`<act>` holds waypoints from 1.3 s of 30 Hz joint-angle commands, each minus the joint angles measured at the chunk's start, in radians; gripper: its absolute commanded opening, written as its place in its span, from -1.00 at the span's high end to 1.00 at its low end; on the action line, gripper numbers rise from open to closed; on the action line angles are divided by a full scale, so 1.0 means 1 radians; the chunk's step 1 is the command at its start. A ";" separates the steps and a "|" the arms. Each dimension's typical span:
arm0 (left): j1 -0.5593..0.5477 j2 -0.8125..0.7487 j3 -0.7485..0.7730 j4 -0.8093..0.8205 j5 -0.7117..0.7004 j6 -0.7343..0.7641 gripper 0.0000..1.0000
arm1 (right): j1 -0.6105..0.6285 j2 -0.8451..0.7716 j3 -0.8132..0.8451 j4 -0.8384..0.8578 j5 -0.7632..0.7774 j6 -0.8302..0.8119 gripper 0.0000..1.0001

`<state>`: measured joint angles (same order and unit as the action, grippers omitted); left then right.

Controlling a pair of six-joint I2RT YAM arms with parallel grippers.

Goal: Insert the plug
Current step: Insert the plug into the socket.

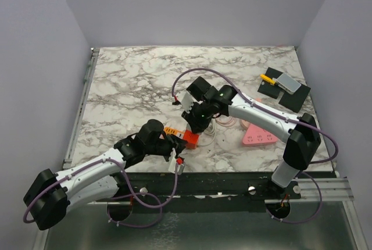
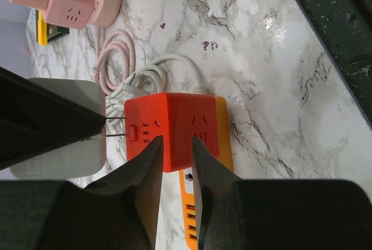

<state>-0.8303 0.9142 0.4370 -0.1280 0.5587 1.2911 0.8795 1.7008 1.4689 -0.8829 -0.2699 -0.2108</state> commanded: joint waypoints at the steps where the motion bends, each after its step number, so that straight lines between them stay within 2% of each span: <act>1: -0.014 0.027 0.018 0.017 -0.023 -0.025 0.49 | 0.016 -0.040 -0.022 0.058 0.027 -0.001 0.99; 12: -0.020 0.076 0.040 0.035 -0.078 -0.069 0.54 | 0.024 -0.026 -0.034 0.078 0.013 -0.009 0.99; 28: -0.026 -0.002 0.023 0.037 -0.085 -0.102 0.54 | 0.029 -0.009 -0.034 0.066 0.004 -0.016 0.99; 35: -0.026 0.055 0.033 0.036 -0.103 -0.101 0.72 | 0.037 -0.012 -0.040 0.063 -0.002 -0.015 0.99; 39: -0.026 0.070 0.030 0.037 -0.114 -0.098 0.73 | 0.041 -0.011 -0.045 0.064 -0.003 -0.016 0.99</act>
<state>-0.8532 0.9707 0.4538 -0.0944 0.4660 1.2003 0.9092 1.6848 1.4380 -0.8303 -0.2665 -0.2119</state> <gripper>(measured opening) 0.137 0.239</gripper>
